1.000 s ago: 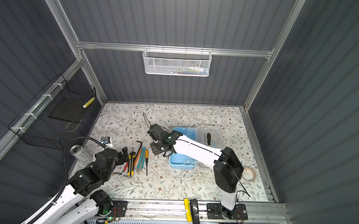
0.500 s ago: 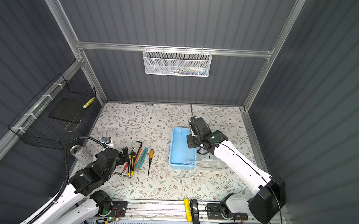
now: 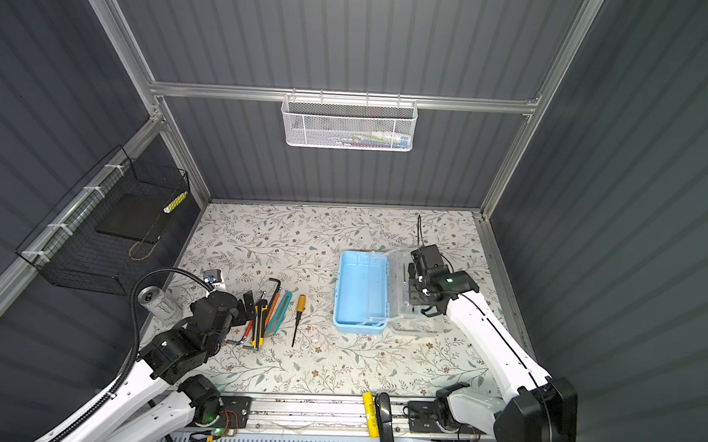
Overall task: Pack the tool kit
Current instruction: 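Carry the clear-handled screwdriver with right gripper into the blue box, then release the screwdriver in the box and move right gripper to tools, then lower right gripper and grasp the yellow-handled screwdriver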
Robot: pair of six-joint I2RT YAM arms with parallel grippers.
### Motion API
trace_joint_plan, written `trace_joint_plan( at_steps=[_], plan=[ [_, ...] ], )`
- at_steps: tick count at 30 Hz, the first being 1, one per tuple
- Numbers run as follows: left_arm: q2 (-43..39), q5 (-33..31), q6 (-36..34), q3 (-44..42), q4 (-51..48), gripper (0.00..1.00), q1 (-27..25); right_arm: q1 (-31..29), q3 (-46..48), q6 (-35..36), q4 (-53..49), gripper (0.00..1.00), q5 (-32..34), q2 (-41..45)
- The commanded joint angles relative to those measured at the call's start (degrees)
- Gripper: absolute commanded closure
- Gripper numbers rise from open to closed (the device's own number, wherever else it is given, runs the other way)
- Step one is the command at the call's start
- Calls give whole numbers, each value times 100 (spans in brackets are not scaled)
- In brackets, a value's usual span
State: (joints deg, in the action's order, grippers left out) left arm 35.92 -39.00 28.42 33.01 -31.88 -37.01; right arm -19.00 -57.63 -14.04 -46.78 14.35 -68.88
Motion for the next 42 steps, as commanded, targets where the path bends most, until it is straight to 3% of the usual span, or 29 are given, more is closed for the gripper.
trace_joint_plan(
  at_steps=[1,10,14,20,25,30,35,39,42],
  plan=[
    [28,-11,-100,-6,-9,1,2,120,57,186,68,98,66,-134],
    [64,-46,-83,-4,-12,1,4,154,103,165,209,77,-7,-315],
    [71,-28,-91,3,-15,1,1,151,43,147,206,63,2,-258],
    [116,-11,-93,10,-5,0,4,10,-190,77,10,57,83,-126],
    [121,-20,-92,8,-17,1,2,-879,-366,-305,349,55,-75,105],
    [56,-20,-81,2,-28,1,1,-2079,-451,-781,1255,54,-299,-301],
    [21,26,-26,19,-91,1,1,-3142,-810,-969,2101,54,-174,-1368],
    [-16,67,-12,2,-91,1,1,-3565,-1464,-1051,2320,51,-251,-2432],
    [-30,60,-5,20,-119,1,2,-3714,-2011,-1151,2294,49,-692,-3212]
  ],
)
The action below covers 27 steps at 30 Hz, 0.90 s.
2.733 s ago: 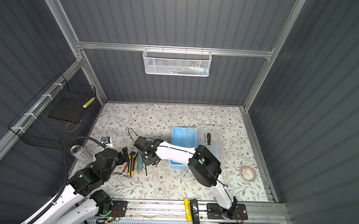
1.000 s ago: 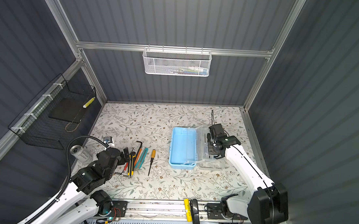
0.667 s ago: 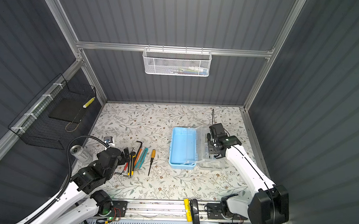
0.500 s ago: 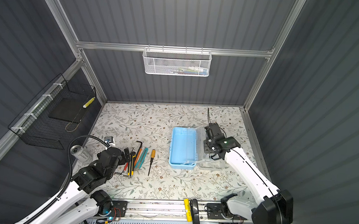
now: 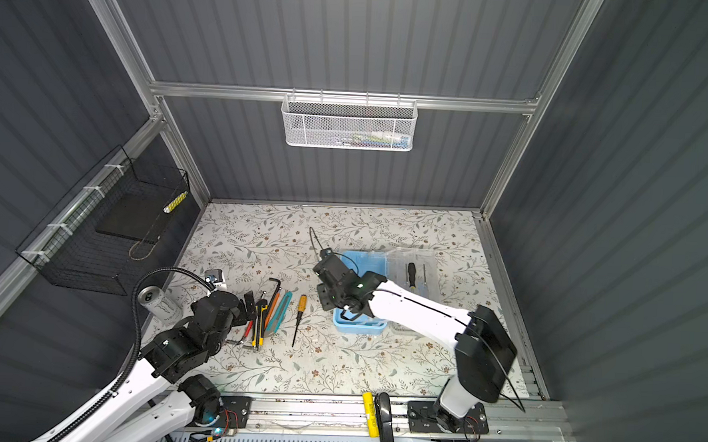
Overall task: Pack the tool kit
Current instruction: 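Lower right gripper and grasp the yellow-handled screwdriver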
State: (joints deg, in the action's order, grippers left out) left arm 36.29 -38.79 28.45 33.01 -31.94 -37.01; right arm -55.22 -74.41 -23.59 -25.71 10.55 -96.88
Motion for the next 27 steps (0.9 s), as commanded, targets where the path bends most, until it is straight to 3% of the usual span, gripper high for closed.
trace_joint_plan(
  at_steps=[1,5,9,27],
  plan=[
    [-93,38,-6,14,-119,1,1,-148,-477,-238,205,49,-403,-656],
    [-239,84,3,-22,-131,1,1,-328,-946,-308,158,48,-423,-1386],
    [-367,82,-6,-54,-128,1,2,-494,-1579,-160,-401,45,30,-1978],
    [-381,55,-68,-58,-91,1,3,-630,-2250,-445,-892,46,128,-2993]
  ],
)
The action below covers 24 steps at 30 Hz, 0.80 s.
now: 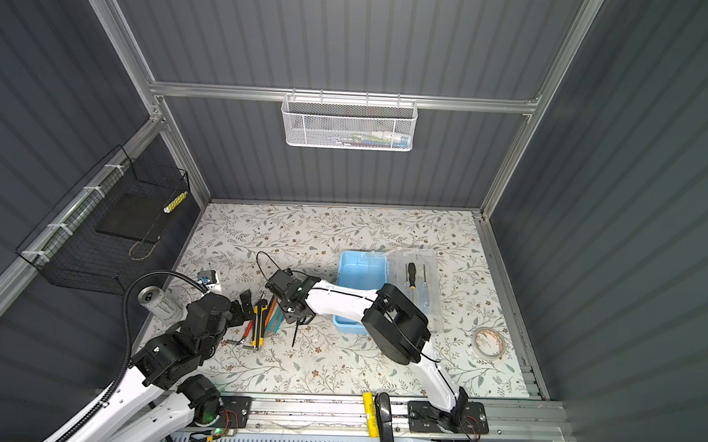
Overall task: Pack the tool kit
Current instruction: 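Lower right gripper and grasp the yellow-handled screwdriver, then carry the yellow-handled screwdriver with right gripper into the blue box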
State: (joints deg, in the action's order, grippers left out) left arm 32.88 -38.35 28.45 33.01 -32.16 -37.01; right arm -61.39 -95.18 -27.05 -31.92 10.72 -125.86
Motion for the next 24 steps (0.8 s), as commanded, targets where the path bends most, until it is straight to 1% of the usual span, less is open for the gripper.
trace_joint_plan(
  at_steps=[1,6,10,13,15,18,19,20,21,24],
  plan=[
    [-44,28,-78,-63,-60,0,6,-9,-167,-112,-272,47,101,-118],
    [-80,91,-127,-85,-18,1,2,21,-192,-91,-292,49,84,-240],
    [-76,82,-115,-85,-19,0,1,134,-164,-151,-269,57,-61,-293],
    [-22,82,-120,-73,-31,1,1,191,-159,-160,-237,65,-118,-290],
    [-6,82,-120,-68,-23,0,1,210,-144,-151,-206,67,-170,-290],
    [10,108,-180,-76,19,1,1,224,-165,-110,-195,81,-218,-251],
    [5,100,-181,-76,14,1,7,231,-168,-100,-192,87,-219,-218],
    [-4,99,-175,-79,14,1,1,237,-165,-89,-192,91,-216,-179],
    [-14,99,-173,-80,12,1,6,241,-159,-61,-179,94,-223,-124],
    [-48,99,-168,-93,12,1,6,254,-154,48,-194,96,-261,91]
  ],
)
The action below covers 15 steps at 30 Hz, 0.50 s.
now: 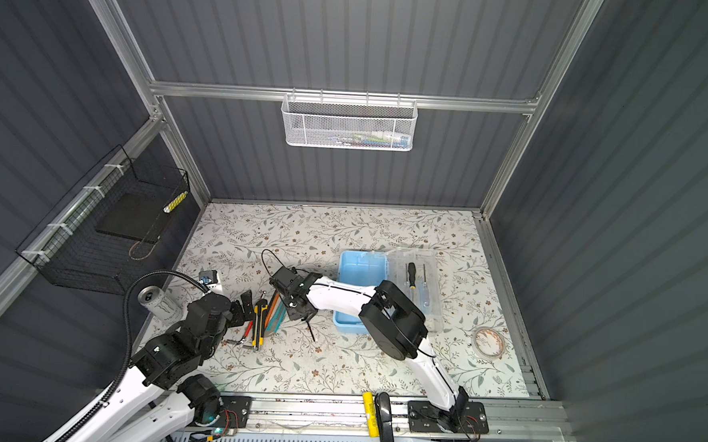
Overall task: Pack the tool kit
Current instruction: 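Carry the yellow-handled screwdriver with right gripper into the blue box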
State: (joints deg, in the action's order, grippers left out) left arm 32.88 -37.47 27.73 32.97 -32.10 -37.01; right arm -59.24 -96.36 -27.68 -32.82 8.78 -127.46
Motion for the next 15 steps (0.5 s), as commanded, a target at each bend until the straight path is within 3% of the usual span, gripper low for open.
trace_joint_plan(
  at_steps=[1,8,15],
  plan=[
    [-55,12,-103,-89,13,0,1,49,-20,164,-111,97,-90,362],
    [32,12,-98,-72,9,1,3,261,480,630,-79,100,-635,1530],
    [96,8,-92,-45,1,1,1,871,1146,1003,-457,100,-588,2826]
  ],
)
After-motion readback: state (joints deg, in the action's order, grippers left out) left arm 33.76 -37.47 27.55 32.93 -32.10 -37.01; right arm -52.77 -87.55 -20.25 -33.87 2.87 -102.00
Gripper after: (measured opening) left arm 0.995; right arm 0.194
